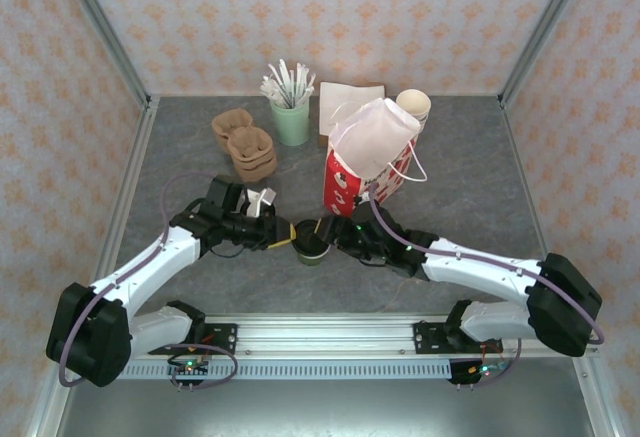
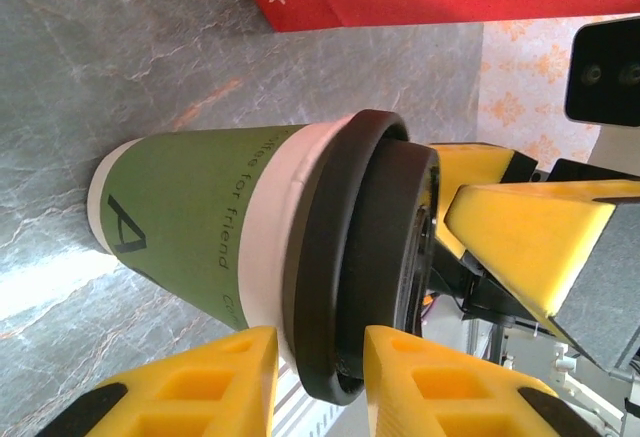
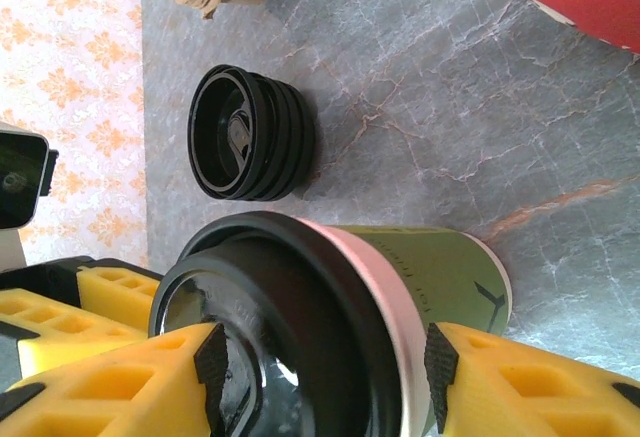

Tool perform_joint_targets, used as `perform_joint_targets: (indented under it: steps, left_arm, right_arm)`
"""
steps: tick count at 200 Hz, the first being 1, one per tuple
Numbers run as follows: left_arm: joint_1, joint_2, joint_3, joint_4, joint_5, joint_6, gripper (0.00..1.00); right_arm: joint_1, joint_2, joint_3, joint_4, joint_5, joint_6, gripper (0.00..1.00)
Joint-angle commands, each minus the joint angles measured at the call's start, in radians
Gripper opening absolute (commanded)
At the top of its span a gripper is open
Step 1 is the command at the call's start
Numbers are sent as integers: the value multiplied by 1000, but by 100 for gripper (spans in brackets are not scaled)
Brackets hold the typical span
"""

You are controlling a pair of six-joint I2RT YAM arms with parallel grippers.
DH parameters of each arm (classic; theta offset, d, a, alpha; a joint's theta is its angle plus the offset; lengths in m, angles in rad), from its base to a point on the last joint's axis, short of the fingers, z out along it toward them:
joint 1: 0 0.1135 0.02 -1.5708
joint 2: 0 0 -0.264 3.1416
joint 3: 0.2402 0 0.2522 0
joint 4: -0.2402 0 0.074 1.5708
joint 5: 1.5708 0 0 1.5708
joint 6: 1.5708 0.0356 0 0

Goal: Pack the takeout coffee

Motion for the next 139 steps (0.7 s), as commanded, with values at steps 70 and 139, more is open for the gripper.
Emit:
perform_joint_targets:
  steps: [70, 139]
  left_arm:
    - [8, 3, -8, -29, -26, 24, 33]
    - [6, -15, 14, -59, -45, 59, 52]
  right_arm:
    - [7, 16, 51, 25, 8, -6, 57]
    - [6, 19, 59, 6, -6, -13, 58]
